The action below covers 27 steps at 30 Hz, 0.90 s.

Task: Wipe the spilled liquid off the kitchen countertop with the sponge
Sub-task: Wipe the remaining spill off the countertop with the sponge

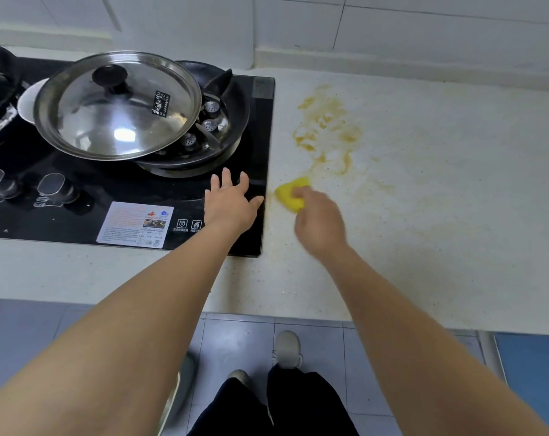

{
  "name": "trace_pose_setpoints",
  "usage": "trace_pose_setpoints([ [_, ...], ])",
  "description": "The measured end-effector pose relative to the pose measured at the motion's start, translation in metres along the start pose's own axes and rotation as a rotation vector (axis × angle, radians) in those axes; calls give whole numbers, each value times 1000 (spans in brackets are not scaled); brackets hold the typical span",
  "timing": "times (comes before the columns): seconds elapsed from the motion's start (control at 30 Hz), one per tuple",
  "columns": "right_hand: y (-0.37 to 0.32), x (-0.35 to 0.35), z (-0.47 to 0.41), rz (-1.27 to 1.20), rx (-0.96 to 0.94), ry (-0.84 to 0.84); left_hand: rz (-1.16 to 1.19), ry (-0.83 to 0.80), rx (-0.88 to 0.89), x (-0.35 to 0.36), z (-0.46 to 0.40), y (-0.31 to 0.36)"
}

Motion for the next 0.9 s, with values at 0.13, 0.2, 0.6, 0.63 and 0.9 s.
trace_pose_setpoints([
  [0.13, -11, 0, 10, 5, 33, -7, -14, 10, 1, 1, 1, 0],
  [0.2, -26, 8, 30, 11, -153, -23, -5, 20, -5, 2, 1, 2],
  [0.6, 58, -29, -60, 40, 219, 49, 72, 85, -109, 0, -10, 18],
  [0.63, 47, -25, -58, 11, 131, 34, 66, 98, -121, 1, -10, 19],
  [0.9, 59, -25, -95, 4, 18, -76, 142, 150, -182, 2, -10, 23],
])
Point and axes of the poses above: each hand's wrist, its own z-axis away from the middle knuckle, its own x-axis out of the palm, y = z × x, the point moved 5 cm from there along -z, towards the middle knuckle, and after that the axes turned 15 degrees about z, right-handed, at the moved point
